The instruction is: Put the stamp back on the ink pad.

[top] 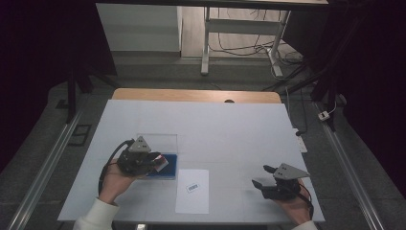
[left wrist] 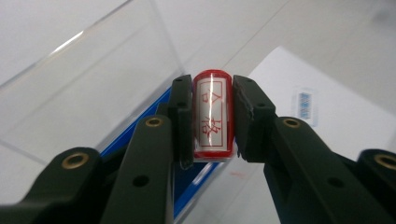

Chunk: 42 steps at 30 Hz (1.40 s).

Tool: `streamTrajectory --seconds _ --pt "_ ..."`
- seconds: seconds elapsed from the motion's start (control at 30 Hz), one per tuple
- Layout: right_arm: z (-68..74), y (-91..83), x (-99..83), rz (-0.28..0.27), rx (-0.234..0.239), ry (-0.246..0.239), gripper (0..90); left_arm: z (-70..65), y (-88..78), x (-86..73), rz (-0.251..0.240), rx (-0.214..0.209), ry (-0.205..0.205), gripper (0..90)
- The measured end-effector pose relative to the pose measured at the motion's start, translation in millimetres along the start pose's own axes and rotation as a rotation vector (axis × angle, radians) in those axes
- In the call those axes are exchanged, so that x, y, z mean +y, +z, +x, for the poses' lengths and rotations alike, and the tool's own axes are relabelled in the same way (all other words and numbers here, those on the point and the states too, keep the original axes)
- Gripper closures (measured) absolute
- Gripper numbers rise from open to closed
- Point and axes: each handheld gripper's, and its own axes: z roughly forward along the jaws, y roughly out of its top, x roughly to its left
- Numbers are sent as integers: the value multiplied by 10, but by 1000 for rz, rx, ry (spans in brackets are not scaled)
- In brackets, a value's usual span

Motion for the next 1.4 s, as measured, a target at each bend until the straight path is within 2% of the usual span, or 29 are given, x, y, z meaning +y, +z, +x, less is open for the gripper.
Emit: streamTrajectory --seconds 0.23,0.5,0.83,1.2,1.4 --pt "0 3 -3 1 -2 1 286 108 122 -95 39 33 -35 702" --pt "1 17 -8 7 -1 -3 286 124 245 -117 76 55 -22 702" --pt "0 15 -14 8 0 1 286 99 280 -112 77 74 -5 687" --pt "-6 9 -17 11 0 -2 286 94 230 -106 30 59 -20 531" --pt "-8 3 -17 11 -5 -3 286 84 154 -101 -18 61 -55 363"
